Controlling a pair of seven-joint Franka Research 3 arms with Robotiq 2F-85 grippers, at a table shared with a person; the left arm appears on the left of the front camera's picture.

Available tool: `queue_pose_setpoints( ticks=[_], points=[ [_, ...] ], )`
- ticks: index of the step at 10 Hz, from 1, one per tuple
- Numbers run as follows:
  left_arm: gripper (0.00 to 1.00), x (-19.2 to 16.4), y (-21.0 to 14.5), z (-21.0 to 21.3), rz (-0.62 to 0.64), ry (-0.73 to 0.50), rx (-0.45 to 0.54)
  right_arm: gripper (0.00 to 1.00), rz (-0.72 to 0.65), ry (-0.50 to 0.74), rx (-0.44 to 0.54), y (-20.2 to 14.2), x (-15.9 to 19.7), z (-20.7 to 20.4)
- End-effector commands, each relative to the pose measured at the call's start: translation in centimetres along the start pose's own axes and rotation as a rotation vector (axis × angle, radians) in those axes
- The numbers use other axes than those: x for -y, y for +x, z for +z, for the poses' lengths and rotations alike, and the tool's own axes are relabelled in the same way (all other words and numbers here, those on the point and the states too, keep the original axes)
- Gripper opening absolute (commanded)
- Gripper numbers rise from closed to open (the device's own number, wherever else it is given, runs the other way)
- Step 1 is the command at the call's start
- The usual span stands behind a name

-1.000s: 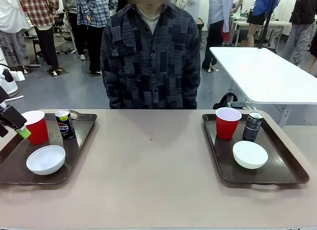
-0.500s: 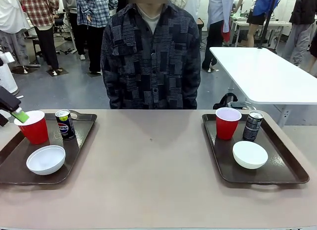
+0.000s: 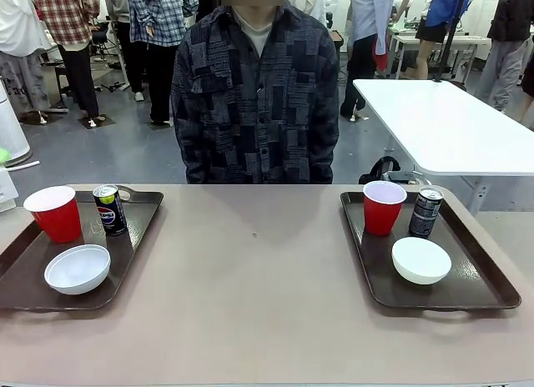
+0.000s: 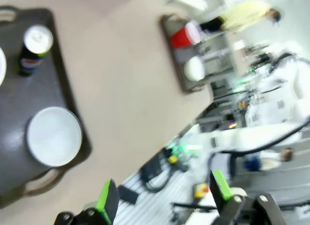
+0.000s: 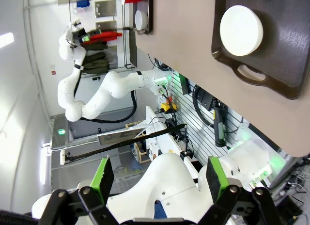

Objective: Prepare tableware on both trays.
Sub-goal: Pick up a Picnic Bowl from the table and place it on a Handle tray.

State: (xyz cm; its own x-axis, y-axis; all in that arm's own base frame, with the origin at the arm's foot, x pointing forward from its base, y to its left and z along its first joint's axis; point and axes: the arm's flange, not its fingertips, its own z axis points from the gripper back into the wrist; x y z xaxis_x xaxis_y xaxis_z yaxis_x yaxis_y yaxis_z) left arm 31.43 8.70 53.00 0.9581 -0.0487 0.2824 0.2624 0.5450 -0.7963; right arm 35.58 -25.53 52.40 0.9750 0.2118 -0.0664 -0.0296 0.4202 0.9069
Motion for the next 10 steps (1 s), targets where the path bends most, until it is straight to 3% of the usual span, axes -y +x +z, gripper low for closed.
queue_pose_setpoints(
  ticks=[1,4,7,9,10],
  points=[
    [1.0,-3.0,-0.6,2.0,0.06,-0.19,0.092,1.0,-0.009,0.003,0.006,0.0,-0.2,0.1],
    [1.0,-7.4,-2.3,5.0,0.166,-0.266,0.187,1.0,-0.009,0.003,0.006,0.0,-0.2,0.1],
    [1.0,-9.4,-2.8,5.9,0.218,-0.252,0.249,1.0,-0.009,0.003,0.006,0.0,-0.2,0.1],
    [1.0,-9.2,-2.4,5.6,0.207,-0.154,0.256,1.0,-0.009,0.003,0.006,0.0,-0.2,0.1],
    [1.0,-8.5,-2.0,5.0,0.18,-0.04,0.255,1.0,-0.009,0.003,0.006,0.0,-0.2,0.1]
  ],
)
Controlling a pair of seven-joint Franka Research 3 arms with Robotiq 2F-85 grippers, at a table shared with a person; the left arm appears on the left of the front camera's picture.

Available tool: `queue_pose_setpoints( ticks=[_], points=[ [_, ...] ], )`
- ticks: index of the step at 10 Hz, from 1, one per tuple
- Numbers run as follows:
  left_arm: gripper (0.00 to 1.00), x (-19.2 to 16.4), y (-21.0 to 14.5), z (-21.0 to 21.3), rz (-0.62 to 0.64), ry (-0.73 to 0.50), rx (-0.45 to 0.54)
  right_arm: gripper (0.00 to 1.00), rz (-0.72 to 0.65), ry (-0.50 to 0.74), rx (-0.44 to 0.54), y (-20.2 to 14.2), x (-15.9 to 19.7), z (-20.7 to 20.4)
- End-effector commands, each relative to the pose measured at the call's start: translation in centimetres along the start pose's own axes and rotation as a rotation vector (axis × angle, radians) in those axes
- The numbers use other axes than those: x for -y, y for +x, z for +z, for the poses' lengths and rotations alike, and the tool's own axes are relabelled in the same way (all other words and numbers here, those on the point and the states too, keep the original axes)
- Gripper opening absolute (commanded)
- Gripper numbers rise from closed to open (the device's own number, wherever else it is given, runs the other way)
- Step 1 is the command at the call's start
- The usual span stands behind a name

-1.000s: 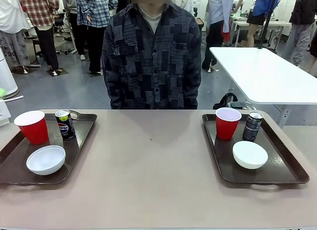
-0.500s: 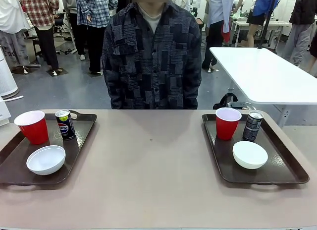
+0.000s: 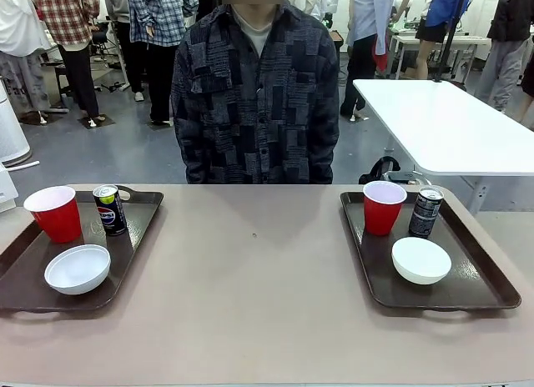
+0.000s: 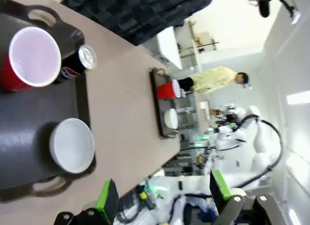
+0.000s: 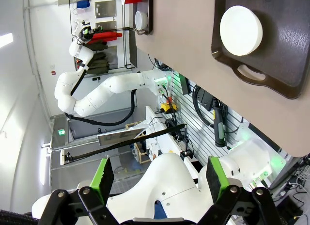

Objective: Prepare tableware on both trays.
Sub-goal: Pick up a Picnic Bowl from the table and place it on a Handle tray.

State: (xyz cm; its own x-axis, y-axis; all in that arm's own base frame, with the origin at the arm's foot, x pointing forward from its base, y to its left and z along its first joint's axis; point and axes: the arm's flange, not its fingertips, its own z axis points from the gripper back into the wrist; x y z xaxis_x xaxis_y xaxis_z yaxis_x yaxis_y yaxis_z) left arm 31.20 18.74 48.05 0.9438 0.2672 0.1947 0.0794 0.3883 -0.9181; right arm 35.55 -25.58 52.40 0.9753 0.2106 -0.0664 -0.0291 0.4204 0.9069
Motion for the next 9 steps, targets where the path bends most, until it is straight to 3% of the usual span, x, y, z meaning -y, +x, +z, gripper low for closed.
queue_pose_setpoints(
  ticks=[1,9],
  points=[
    [1.0,-0.47,-0.57,0.48,0.027,-0.057,-0.01,1.0,-0.008,0.004,0.005,0.0,-0.23,0.04],
    [1.0,-0.47,-0.57,0.48,0.027,-0.057,-0.01,1.0,-0.008,0.004,0.005,0.0,-0.23,0.04]
  ],
)
